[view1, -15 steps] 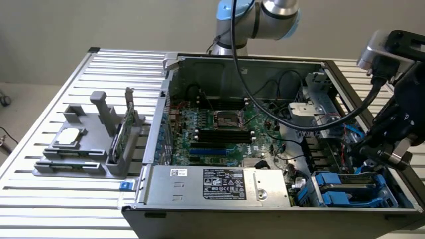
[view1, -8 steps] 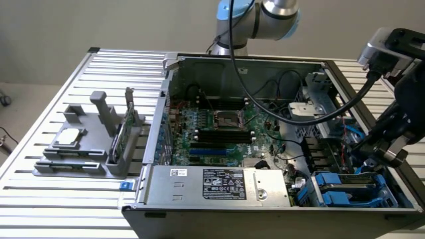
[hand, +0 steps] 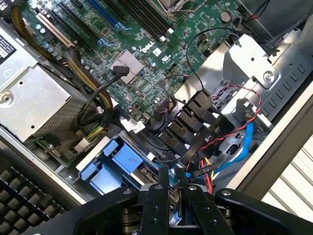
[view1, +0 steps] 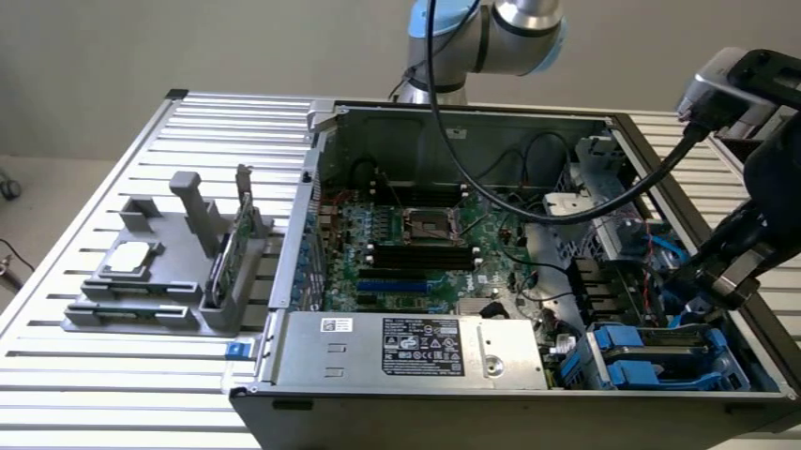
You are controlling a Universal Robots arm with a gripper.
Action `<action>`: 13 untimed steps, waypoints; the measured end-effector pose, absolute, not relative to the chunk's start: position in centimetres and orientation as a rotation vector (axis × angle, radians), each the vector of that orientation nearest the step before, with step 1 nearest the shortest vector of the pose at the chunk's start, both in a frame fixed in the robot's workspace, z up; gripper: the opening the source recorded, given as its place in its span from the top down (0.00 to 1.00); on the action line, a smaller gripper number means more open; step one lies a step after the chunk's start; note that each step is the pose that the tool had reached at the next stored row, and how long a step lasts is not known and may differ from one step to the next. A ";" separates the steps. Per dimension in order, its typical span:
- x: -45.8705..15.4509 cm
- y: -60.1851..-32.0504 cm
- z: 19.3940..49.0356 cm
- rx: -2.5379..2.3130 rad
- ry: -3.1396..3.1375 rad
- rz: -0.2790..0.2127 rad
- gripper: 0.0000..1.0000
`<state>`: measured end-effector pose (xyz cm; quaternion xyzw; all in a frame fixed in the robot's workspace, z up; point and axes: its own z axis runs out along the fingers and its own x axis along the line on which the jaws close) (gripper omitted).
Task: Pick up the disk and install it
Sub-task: 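Insert the first disk wire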
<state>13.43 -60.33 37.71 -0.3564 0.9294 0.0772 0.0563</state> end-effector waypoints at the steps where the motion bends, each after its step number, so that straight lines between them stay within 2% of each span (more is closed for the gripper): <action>1: 13.4 -60.3 37.7 -1.062 2.825 0.236 0.80; 13: 13.4 -60.3 37.5 -0.821 2.880 0.256 0.80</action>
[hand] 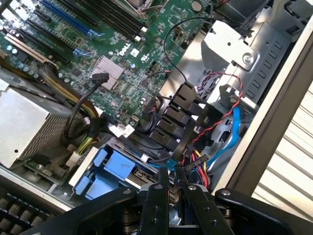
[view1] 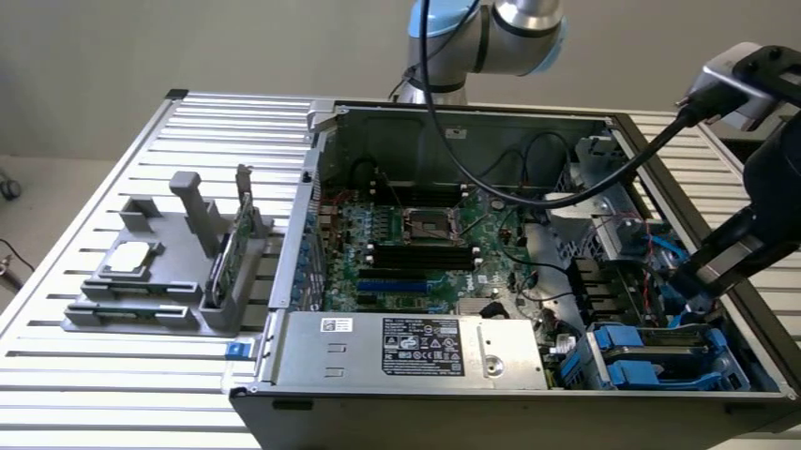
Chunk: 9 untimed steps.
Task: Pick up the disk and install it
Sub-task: 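Insert the first disk wire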
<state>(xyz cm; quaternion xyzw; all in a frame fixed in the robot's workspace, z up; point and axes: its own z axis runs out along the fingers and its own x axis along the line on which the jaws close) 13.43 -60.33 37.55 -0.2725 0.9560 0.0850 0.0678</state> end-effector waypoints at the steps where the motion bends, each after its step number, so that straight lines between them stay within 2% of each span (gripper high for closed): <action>1: 13.4 -60.3 37.5 -0.801 2.884 0.257 0.80; 9: 13.4 -60.3 37.4 -0.639 2.914 0.251 0.80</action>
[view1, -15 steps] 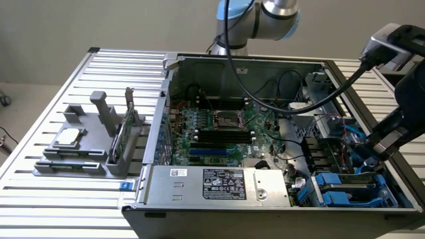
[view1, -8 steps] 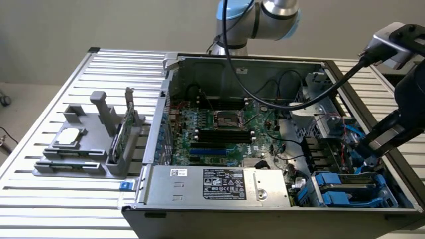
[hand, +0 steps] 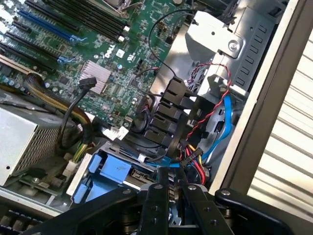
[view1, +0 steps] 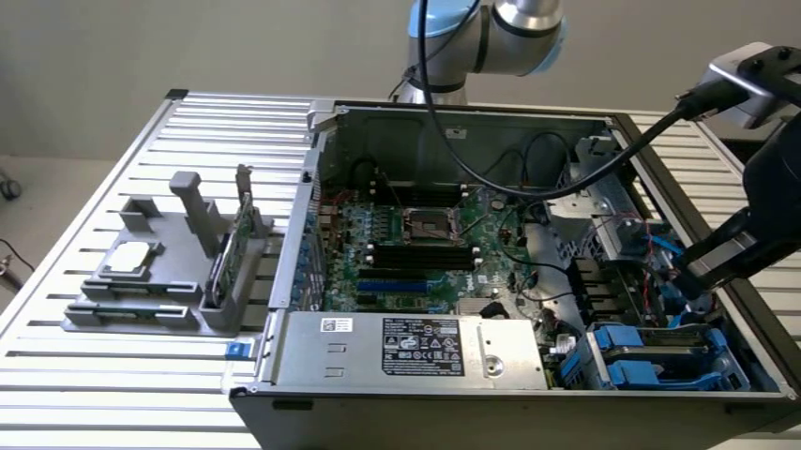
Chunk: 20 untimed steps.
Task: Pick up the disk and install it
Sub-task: 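Insert the first disk wire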
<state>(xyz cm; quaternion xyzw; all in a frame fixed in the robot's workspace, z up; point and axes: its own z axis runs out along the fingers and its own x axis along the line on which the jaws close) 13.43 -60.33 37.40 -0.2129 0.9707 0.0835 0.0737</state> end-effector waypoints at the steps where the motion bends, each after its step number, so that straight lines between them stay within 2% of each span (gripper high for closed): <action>1: 13.4 -60.3 37.4 -0.619 2.918 0.249 0.80; 20: 13.4 -60.3 37.2 -0.226 2.959 0.218 0.80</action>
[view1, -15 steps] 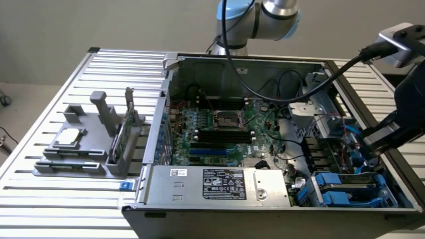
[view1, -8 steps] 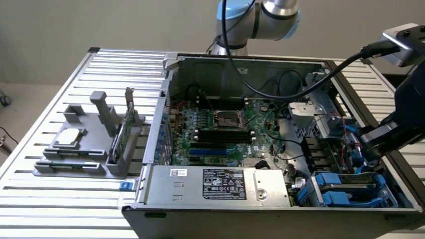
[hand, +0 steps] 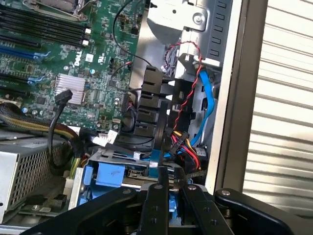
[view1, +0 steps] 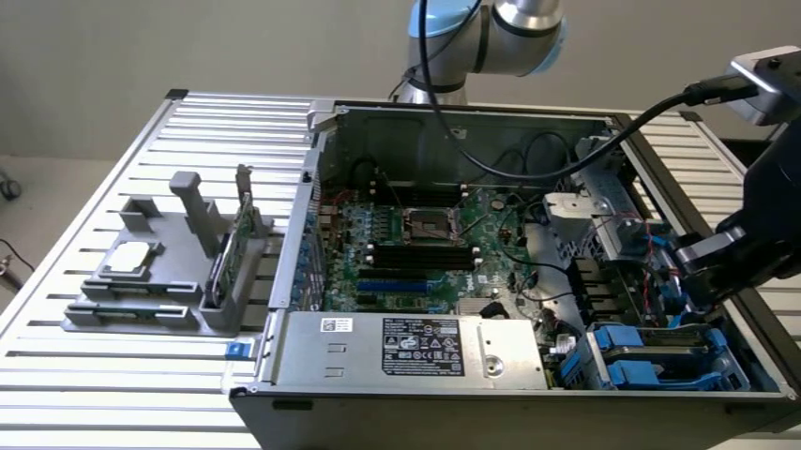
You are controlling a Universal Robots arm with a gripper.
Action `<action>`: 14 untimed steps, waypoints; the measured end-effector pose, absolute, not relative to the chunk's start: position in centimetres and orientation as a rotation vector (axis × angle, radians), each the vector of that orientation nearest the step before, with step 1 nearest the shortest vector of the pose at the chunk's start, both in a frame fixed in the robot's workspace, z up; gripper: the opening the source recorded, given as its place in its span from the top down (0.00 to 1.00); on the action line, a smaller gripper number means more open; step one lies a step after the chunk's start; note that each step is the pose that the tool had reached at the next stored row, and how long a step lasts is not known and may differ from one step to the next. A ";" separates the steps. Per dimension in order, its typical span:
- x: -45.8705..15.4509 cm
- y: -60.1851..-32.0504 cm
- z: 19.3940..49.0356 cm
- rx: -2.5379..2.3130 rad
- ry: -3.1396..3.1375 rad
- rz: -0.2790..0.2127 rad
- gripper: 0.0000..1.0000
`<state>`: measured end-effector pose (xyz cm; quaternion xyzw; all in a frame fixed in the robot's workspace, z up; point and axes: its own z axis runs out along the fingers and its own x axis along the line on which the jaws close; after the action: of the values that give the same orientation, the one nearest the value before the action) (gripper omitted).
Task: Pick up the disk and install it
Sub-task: 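Insert the first disk wire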
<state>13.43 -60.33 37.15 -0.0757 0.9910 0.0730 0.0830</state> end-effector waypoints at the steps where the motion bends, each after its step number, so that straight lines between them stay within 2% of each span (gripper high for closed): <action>1: 13.4 -60.3 37.1 -0.205 2.960 0.216 0.80; 14: 13.4 -60.3 36.7 0.096 2.955 0.189 0.80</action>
<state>13.43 -60.33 36.70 0.0322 0.9934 0.0637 0.0893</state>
